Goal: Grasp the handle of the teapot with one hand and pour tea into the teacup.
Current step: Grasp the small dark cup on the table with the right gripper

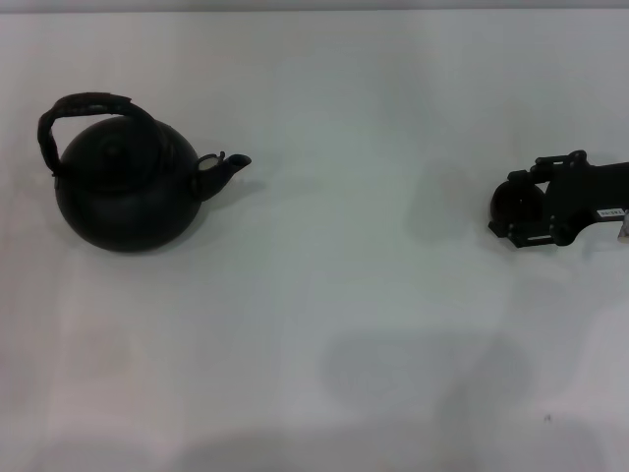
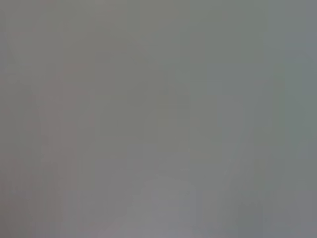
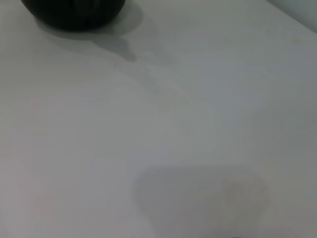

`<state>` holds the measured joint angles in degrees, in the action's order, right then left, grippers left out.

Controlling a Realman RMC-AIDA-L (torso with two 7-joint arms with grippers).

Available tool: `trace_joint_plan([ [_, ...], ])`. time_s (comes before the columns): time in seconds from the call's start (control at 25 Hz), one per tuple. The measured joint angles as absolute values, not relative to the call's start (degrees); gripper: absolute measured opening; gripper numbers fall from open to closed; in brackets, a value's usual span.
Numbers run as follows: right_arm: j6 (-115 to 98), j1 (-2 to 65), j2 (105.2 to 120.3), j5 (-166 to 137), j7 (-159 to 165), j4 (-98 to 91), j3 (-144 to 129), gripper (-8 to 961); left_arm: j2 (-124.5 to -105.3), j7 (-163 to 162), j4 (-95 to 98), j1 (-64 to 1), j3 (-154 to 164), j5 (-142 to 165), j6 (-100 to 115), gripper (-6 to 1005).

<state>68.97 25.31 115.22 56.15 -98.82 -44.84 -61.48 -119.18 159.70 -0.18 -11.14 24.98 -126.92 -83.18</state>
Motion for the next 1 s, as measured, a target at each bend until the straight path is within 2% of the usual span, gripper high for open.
trace_joint_plan([
  [0.12, 69.0, 25.3, 115.17, 56.2, -98.8, -44.9, -61.4, 828, -119.18, 159.7, -0.2, -11.2, 25.0, -127.0, -83.0, 740],
  [0.32, 69.1, 25.3, 115.14, 56.2, -98.6, -45.0, -61.3, 733, -119.18, 159.7, -0.2, -11.4, 25.0, -127.0, -82.6, 740],
  [1.0, 68.4, 25.4, 115.81, 61.1, -84.5, -55.5, -72.5, 747, -119.26, 159.7, -0.2, -11.9, 25.0, -127.0, -82.6, 740],
])
